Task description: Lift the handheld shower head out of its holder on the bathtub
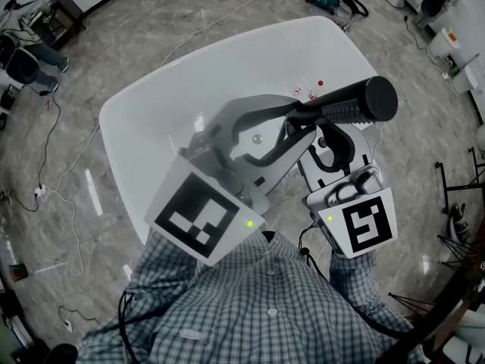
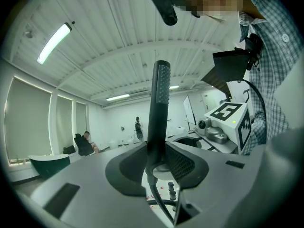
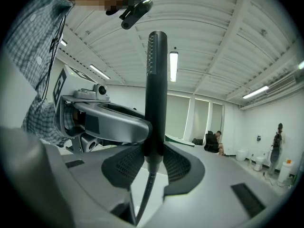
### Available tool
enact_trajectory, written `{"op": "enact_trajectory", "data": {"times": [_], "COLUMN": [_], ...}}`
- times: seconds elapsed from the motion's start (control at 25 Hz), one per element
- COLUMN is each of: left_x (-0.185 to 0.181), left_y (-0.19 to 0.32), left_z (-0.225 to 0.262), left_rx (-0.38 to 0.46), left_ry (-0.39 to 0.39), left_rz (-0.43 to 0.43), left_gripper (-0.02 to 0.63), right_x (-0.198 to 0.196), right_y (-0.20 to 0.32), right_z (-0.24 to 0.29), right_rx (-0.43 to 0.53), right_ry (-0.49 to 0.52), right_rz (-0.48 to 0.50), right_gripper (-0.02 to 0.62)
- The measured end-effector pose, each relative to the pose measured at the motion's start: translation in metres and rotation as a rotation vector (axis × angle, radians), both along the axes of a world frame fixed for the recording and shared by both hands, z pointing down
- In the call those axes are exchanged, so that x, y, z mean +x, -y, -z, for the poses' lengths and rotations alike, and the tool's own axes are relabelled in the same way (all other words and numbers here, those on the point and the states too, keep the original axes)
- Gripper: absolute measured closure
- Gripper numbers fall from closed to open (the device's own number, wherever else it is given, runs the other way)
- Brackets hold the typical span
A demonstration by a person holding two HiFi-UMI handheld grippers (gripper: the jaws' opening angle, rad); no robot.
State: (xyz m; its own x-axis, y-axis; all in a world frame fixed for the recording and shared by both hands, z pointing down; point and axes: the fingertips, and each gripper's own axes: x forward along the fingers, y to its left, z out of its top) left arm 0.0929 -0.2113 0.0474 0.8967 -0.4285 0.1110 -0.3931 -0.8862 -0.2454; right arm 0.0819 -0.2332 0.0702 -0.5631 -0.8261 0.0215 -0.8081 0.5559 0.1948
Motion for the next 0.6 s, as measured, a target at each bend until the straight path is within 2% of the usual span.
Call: {"op": "enact_trajectory", "data": {"times": [0.6], "left_x": [0.0004], "left_y": [-0.0005], "left_z": [0.0018], "left_rx": [-0.004], "left_ry": [-0.009], "left_rz": [-0.012], "left_gripper": [0.499], "right_x": [0.0002], "right_y": [-0.0009], "right_z": [0.0011], "right_rx": [-0.001], "right_ry": [-0.004], "right_rz": [0.007], "right_gripper": [0.474]}}
